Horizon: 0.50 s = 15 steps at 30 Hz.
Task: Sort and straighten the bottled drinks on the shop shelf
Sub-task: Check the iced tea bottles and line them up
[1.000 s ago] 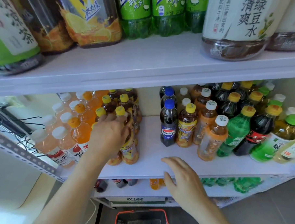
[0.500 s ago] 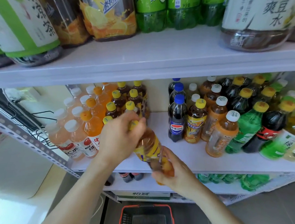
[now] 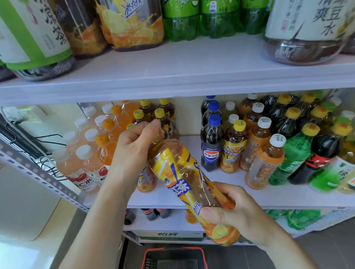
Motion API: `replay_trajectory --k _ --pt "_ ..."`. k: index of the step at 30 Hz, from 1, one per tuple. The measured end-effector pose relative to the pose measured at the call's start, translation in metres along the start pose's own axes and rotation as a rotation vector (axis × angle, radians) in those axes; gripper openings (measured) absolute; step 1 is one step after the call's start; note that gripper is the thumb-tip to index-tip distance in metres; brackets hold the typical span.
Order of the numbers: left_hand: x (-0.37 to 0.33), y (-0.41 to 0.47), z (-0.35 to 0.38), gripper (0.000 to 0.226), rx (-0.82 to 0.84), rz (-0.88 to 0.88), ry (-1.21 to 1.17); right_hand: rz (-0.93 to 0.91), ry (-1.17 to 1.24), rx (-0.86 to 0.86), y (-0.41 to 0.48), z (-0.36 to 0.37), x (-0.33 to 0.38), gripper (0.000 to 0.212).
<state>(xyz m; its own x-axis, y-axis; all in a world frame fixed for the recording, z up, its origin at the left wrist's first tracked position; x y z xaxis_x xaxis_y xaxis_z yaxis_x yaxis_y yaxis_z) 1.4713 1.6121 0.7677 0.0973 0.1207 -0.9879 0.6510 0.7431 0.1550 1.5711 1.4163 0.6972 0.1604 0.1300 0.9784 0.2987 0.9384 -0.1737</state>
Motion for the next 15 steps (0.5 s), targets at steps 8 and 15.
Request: replay_trajectory --k 8,15 --pt "0.0 -0.001 -0.009 0.027 0.264 -0.018 -0.005 0.155 0.377 0.237 -0.008 -0.004 -0.001 0.058" --pt "-0.007 -0.009 -0.004 0.031 0.041 0.05 -0.009 0.041 0.591 -0.011 -0.006 -0.01 -0.019 0.071"
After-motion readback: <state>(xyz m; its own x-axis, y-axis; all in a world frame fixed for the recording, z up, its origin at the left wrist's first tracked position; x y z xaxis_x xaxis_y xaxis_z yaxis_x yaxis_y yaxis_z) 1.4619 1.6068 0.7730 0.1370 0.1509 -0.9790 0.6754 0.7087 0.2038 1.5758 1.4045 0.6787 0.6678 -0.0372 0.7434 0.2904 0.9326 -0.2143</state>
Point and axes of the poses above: each hand's wrist, its own y-axis towards the middle knuckle, its own z-axis out of the palm, x = y × z, the point moved 2 cm from there along y, towards the middle knuckle, and after that the axes turned 2 degrees about z, right-handed, at the moved point
